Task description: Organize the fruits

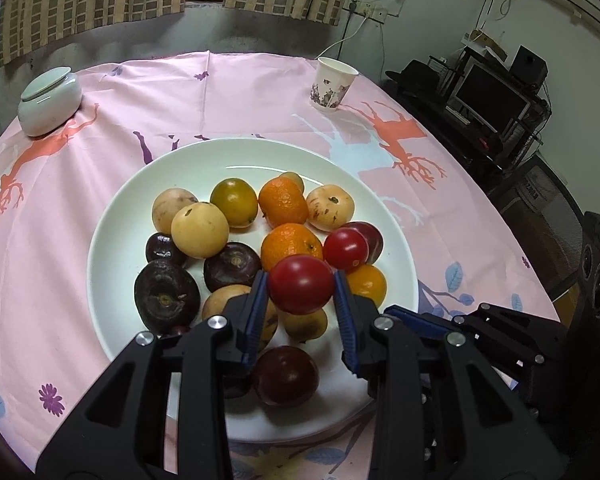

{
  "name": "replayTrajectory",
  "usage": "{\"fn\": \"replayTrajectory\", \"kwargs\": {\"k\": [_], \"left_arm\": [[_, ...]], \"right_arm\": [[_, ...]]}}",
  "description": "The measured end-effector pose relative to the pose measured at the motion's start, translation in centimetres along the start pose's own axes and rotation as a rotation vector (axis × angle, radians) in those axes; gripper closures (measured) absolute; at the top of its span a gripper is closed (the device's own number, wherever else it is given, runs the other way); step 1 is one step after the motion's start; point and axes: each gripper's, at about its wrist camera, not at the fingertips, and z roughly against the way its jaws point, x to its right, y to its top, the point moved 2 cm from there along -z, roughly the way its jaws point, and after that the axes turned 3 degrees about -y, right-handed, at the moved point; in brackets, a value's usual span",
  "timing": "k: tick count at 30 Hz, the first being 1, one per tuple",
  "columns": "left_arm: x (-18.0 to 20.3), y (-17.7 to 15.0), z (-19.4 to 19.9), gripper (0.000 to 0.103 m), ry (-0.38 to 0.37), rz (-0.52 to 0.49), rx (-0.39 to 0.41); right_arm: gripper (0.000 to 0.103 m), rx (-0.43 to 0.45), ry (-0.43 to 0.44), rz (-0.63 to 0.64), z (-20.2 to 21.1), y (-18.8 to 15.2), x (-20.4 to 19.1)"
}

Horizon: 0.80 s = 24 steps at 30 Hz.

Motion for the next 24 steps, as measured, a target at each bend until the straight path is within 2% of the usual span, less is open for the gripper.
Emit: {"fn": "replayTrajectory", "kwargs": {"k": [1, 2, 4, 6, 8, 13, 18, 24], "left_arm": [[0.1, 0.0, 0.1, 0.062, 0.006, -0.002, 0.006], [0.1, 0.1, 0.3, 0.048, 0.013, -0.003, 0.015], [0.1, 0.1, 0.8, 0.033, 0.027, -0.002, 0.042], [0.0, 0.2, 1.3, 0.028, 0.037, 0.000, 0.061], [-0.2, 0.3, 1.6, 0.019, 0.040, 0.011, 0.068], [-0.6, 0.3, 2.4, 0.009, 0.053, 0.030, 0.083], [-0.5, 0.1, 3.9, 0.007, 0.105, 0.032, 0.097], [0.2, -0.8, 6.6, 0.004, 0.178, 0.023, 0.141]], "right_arm": [[0.036, 0.005, -0.016, 0.001, 0.0, 0.0, 0.0], [0.029, 0.029, -0.028, -0.001, 0.3, 0.0, 0.0], [0.017, 0.088, -0.048, 0.011, 1.2, 0.1, -0.1], [0.007, 0.132, -0.074, 0.031, 1.8, 0.2, -0.3], [0.006, 0.154, -0.092, 0.042, 2.0, 0.2, -0.3], [0.006, 0.135, -0.107, 0.033, 1.5, 0.0, 0.2], [0.006, 0.142, -0.125, 0.016, 1.9, -0.2, 0.6], [0.006, 0.145, -0.160, 0.041, 4.3, -0.8, -0.4]]}}
